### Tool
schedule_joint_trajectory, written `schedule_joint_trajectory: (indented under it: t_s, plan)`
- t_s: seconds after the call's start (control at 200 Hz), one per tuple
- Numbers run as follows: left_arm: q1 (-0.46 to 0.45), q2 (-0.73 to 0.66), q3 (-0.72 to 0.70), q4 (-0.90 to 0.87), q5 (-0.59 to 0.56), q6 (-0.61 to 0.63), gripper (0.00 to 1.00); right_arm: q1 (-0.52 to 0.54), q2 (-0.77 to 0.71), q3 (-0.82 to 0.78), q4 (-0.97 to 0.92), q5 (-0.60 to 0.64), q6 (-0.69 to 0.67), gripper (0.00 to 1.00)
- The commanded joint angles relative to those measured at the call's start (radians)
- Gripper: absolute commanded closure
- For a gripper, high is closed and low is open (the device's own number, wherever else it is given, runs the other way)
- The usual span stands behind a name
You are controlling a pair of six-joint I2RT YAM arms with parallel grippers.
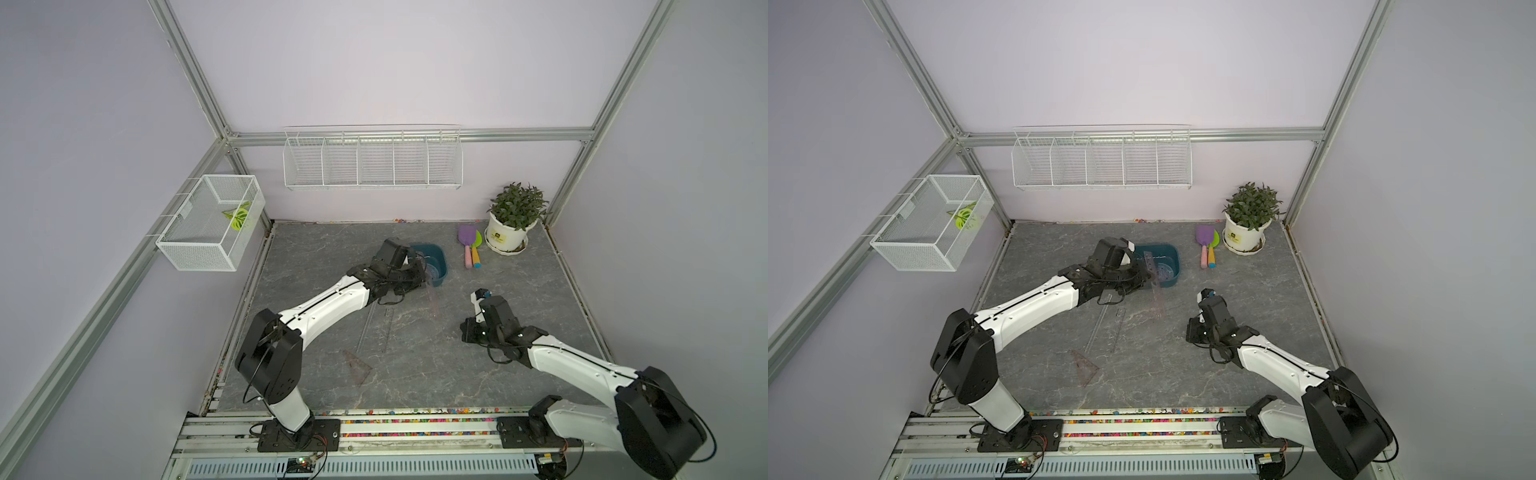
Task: Put the scattered rulers into the storage box
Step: Pick up the ruler from the center of the board, then place the ruler in the storage box.
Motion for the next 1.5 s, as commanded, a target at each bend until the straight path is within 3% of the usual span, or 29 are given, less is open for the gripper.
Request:
schedule_joint_trajectory:
  t_s: [0.0, 0.215, 0.34, 0.64, 0.86, 0.925, 1.005, 1.495]
  plan:
    - [-0.008, 0.007, -0.003, 0.022, -0.265, -0.230, 1.00, -0.013, -0.024, -0.006, -0.040, -0.028, -0.027, 0.98]
    - [-0.013, 0.072, -0.004, 0.126, -0.565, -0.524, 1.00, -0.024, -0.036, 0.019, -0.057, -0.085, -0.042, 0.98]
    - [-0.013, 0.166, 0.011, 0.257, -0.634, -0.614, 1.00, -0.036, -0.047, 0.032, -0.087, -0.113, -0.064, 0.98]
    - [-0.015, 0.318, 0.081, 0.354, -0.700, -0.666, 1.00, -0.045, -0.074, -0.009, -0.050, -0.170, -0.047, 0.98]
    - [-0.014, 0.391, 0.146, 0.348, -0.668, -0.672, 1.00, -0.058, -0.077, -0.026, -0.025, -0.185, -0.040, 0.98]
    - [-0.015, 0.411, 0.163, 0.356, -0.660, -0.672, 0.94, -0.060, -0.081, -0.029, -0.024, -0.184, -0.039, 0.98]
    - [-0.015, 0.436, 0.188, 0.351, -0.652, -0.672, 0.94, -0.063, -0.083, -0.032, -0.020, -0.187, -0.038, 0.98]
    - [-0.009, 0.484, 0.218, 0.289, -0.662, -0.715, 0.90, -0.068, -0.061, -0.040, 0.006, -0.207, -0.032, 0.98]
